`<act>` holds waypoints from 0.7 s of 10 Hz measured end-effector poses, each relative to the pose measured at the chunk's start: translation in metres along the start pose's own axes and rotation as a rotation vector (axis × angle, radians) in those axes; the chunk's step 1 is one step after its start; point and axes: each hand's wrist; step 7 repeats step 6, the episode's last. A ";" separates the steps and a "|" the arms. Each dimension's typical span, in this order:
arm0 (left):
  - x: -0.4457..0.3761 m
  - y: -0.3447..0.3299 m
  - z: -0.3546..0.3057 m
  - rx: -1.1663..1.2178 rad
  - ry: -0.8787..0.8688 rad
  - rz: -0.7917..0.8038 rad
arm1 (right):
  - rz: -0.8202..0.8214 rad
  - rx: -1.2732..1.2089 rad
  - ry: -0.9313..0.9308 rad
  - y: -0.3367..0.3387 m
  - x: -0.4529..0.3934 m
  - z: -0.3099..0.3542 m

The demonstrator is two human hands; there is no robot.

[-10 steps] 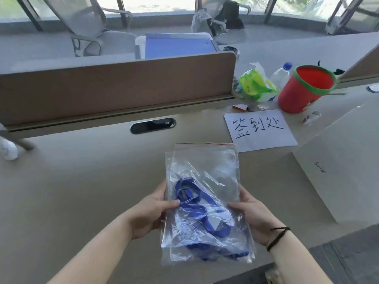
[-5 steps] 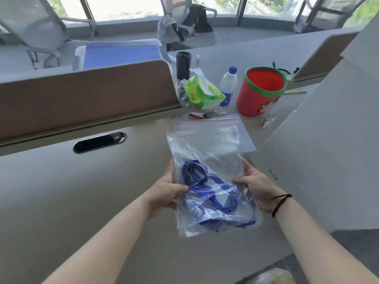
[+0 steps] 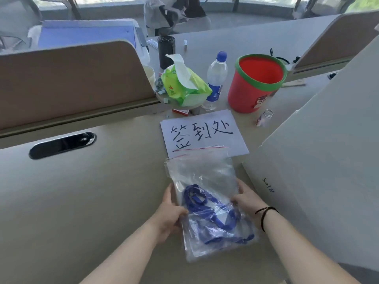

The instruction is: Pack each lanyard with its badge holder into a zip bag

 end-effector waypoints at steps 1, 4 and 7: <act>0.003 -0.002 0.002 0.018 0.000 -0.036 | -0.098 -0.022 0.023 -0.004 -0.003 -0.010; 0.014 0.010 0.012 -0.635 -0.206 -0.159 | -0.306 0.540 0.269 -0.024 0.032 -0.011; 0.026 0.026 0.025 -0.912 -0.253 -0.140 | -0.358 0.713 0.225 -0.030 0.038 -0.023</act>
Point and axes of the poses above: each hand's wrist, its own x-axis away from the middle knuckle, its own y-axis out of the back of the hand, z = x × y, and after that the axes turned 11 degrees about -z, right-handed
